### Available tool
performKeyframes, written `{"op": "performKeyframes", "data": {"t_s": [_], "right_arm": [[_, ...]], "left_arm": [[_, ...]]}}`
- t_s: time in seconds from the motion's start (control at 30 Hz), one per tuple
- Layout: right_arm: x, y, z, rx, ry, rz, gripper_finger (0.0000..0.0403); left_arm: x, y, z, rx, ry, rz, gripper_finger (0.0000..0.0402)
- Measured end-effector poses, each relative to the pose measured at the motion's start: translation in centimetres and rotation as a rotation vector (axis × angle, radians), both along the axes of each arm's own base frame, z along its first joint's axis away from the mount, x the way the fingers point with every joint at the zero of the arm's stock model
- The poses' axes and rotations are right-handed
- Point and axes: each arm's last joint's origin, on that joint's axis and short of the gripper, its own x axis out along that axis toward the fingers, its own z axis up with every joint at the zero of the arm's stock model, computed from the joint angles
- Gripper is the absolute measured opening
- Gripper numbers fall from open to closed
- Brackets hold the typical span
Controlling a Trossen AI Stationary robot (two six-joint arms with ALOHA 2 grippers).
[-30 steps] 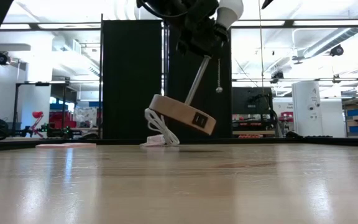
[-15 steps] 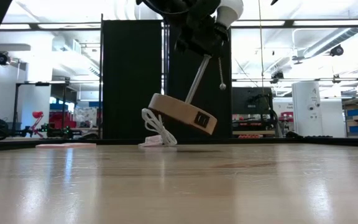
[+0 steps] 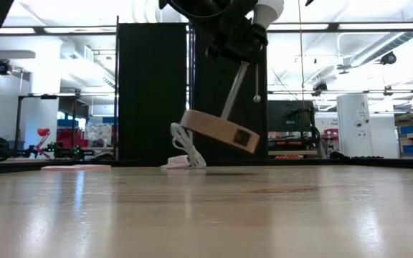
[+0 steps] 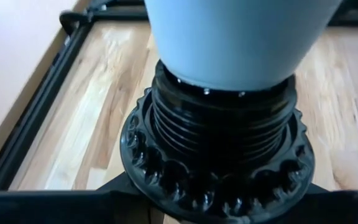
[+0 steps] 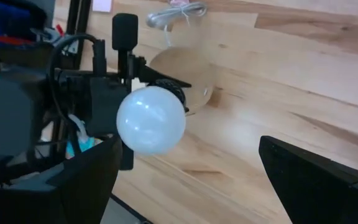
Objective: Screw lightbulb
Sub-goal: Remove the light bulb from the lamp
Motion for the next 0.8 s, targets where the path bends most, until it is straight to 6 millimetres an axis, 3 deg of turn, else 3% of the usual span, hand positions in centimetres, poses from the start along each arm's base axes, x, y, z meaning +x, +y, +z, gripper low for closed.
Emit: {"op": "performKeyframes", "data": {"t_s": [0.3, 0.57, 0.8], "right_arm": [[-0.1, -0.1, 0.0, -0.092, 0.017, 0.081, 0.0375], [-1.5, 0.1, 0.9, -0.143, -0.018, 0.128, 0.0375], [-2.8, 0.5, 2.2, -0.193, -0.091, 0.138, 0.0375]], "left_arm": [[0.4, -0.6, -2.3, 0.017, -0.125, -0.028, 0.0134], [-0.3, -2.1, -5.6, -0.115, -0.48, 0.093, 0.0134], [-1.5, -2.4, -8.1, -0.087, -0.459, 0.184, 0.0134]]}}
